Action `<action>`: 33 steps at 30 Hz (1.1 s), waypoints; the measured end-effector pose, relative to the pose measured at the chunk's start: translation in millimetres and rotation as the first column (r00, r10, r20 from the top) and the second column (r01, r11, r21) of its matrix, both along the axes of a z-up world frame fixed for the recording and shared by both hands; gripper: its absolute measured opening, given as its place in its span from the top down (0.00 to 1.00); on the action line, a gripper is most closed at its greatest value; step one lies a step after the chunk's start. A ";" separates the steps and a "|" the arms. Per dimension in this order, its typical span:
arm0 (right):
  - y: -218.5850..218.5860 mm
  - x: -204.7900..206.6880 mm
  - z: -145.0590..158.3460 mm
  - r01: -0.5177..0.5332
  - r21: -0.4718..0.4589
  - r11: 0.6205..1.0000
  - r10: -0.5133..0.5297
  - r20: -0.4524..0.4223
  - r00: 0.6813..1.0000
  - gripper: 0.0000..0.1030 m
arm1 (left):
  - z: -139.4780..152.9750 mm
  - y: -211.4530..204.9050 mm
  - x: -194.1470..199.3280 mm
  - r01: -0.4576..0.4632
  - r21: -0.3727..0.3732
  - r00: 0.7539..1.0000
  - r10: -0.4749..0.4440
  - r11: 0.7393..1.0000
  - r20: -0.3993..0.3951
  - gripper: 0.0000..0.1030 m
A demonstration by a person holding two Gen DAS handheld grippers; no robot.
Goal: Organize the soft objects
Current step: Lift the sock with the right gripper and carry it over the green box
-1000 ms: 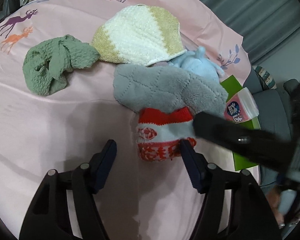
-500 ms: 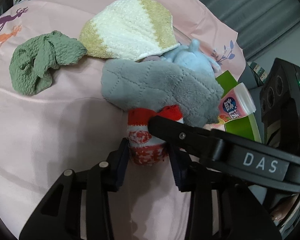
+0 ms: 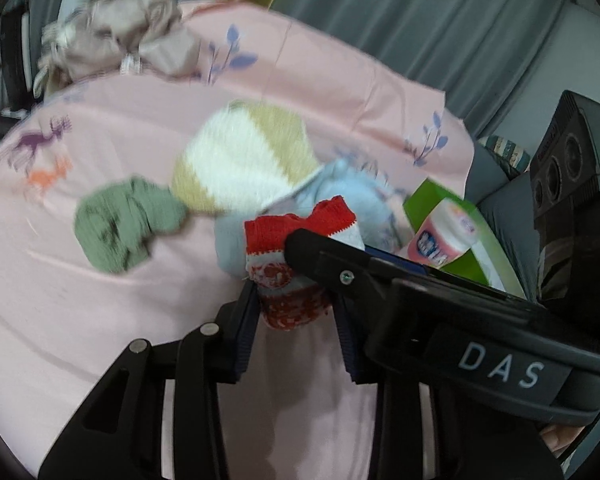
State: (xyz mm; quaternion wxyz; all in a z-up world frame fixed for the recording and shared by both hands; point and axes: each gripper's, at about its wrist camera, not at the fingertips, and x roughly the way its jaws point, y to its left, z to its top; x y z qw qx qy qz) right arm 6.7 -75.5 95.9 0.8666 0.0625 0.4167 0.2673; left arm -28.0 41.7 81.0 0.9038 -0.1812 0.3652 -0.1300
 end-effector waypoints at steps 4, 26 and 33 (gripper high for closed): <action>3.1 -11.2 18.1 -0.016 0.043 0.999 0.012 0.093 0.996 0.48 | 16.1 1.4 -12.1 -0.021 0.033 0.995 0.018 0.999 0.101 0.68; -8.9 -31.9 49.2 -0.018 0.111 0.994 -0.005 0.205 0.979 0.48 | 46.1 -4.1 -25.7 -0.035 0.088 0.973 0.014 0.996 0.230 0.68; -35.9 -34.6 68.8 0.018 0.172 0.985 -0.059 0.233 0.971 0.48 | 67.8 -26.8 -25.6 -0.019 0.119 0.962 -0.014 0.993 0.273 0.68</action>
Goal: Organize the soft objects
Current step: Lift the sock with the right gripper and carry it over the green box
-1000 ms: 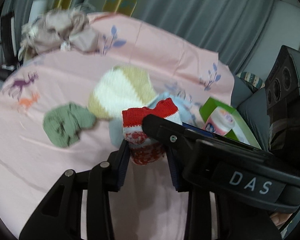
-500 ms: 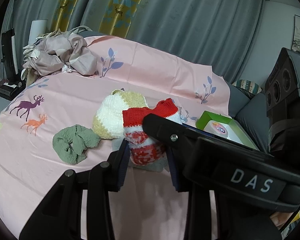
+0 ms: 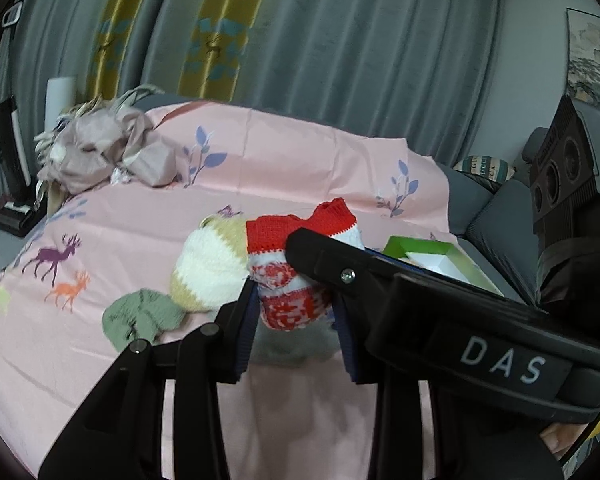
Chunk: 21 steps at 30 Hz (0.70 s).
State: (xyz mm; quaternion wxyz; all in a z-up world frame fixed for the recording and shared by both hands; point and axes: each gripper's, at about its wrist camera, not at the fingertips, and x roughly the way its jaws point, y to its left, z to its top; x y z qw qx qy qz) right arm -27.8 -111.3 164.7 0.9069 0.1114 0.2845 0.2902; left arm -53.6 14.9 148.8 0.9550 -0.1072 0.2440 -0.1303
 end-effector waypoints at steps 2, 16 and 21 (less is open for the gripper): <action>-11.3 -1.4 6.1 0.022 0.022 1.000 -0.023 0.011 1.000 0.48 | 8.5 -12.2 1.3 0.015 0.011 1.000 -0.015 1.000 0.023 0.68; -133.7 -9.2 35.7 0.281 0.138 0.950 -0.285 0.008 0.959 0.48 | 48.6 -121.2 22.4 0.240 0.083 0.968 -0.245 0.967 0.052 0.68; -173.5 -4.0 26.8 0.397 0.140 0.907 -0.389 -0.079 0.918 0.51 | 44.6 -160.6 30.3 0.323 0.079 0.946 -0.323 0.943 -0.004 0.68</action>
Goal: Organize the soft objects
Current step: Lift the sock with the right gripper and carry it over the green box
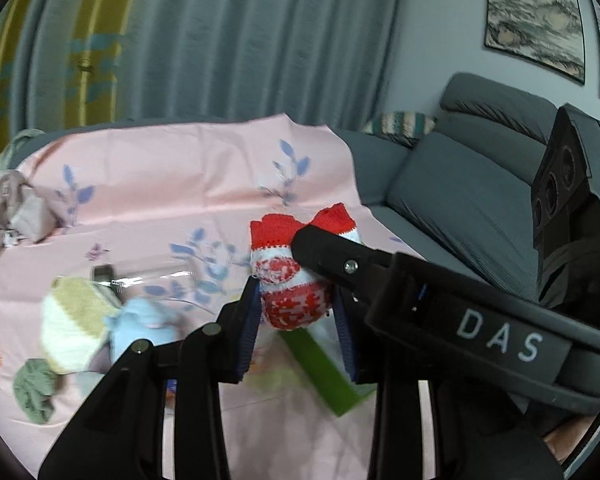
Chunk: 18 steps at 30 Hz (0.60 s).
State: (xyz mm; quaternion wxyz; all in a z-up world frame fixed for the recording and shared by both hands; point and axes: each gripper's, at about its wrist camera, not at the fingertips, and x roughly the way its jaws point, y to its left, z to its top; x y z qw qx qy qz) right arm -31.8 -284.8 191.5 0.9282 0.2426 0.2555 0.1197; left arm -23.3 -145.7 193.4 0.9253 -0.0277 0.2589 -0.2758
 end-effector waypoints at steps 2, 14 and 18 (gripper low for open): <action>-13.5 1.6 -5.5 0.031 0.018 0.999 -0.031 -0.019 0.999 0.52 | -2.4 -13.7 3.3 0.027 0.009 1.000 -0.027 1.000 -0.010 0.68; -93.0 -2.0 -44.3 0.222 0.154 0.963 -0.200 -0.149 0.968 0.54 | -22.9 -88.7 24.9 0.198 0.053 0.974 -0.190 0.979 -0.126 0.67; -111.3 -1.6 -58.1 0.280 0.184 0.942 -0.243 -0.200 0.949 0.55 | -34.0 -110.2 33.4 0.241 0.064 0.958 -0.227 0.968 -0.174 0.67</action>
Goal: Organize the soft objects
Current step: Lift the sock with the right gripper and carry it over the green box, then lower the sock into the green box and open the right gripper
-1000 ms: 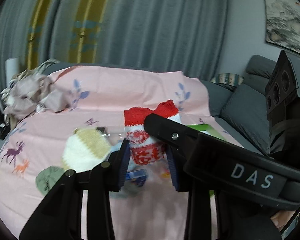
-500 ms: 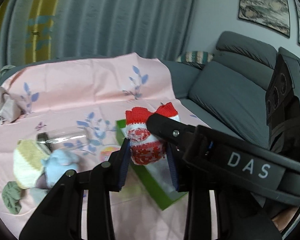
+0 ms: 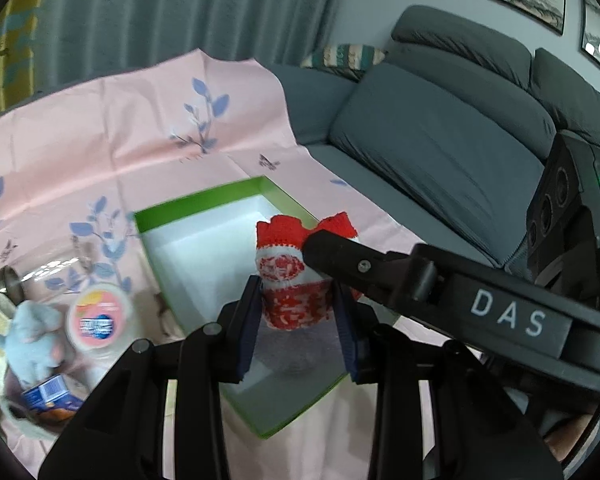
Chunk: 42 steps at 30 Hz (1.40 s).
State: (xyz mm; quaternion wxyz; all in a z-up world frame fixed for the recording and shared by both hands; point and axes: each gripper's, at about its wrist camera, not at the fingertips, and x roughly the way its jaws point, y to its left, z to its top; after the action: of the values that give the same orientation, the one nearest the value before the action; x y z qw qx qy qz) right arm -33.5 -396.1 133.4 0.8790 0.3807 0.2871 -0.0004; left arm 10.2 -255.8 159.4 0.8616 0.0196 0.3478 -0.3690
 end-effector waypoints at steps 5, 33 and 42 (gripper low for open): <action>-11.9 2.8 -10.0 0.053 -0.006 0.999 -0.054 -0.063 0.997 0.56 | -14.5 -14.4 9.0 0.036 0.003 0.997 -0.036 0.999 -0.064 0.68; -27.9 9.4 -37.6 0.146 -0.156 0.977 -0.189 -0.314 0.930 0.56 | -53.2 -35.6 26.4 0.027 0.062 0.976 -0.013 0.998 -0.217 0.68; -15.0 4.4 -19.6 0.147 -0.199 0.969 -0.194 -0.243 0.951 0.23 | -32.9 -2.0 20.0 -0.056 0.051 0.985 0.064 0.997 -0.162 0.29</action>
State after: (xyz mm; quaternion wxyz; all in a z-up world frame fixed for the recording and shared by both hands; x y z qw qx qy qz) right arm -29.1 -411.1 113.8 0.8609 0.3203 0.3648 -0.1522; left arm 30.2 -257.8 126.5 0.8402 -0.0013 0.4264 -0.3349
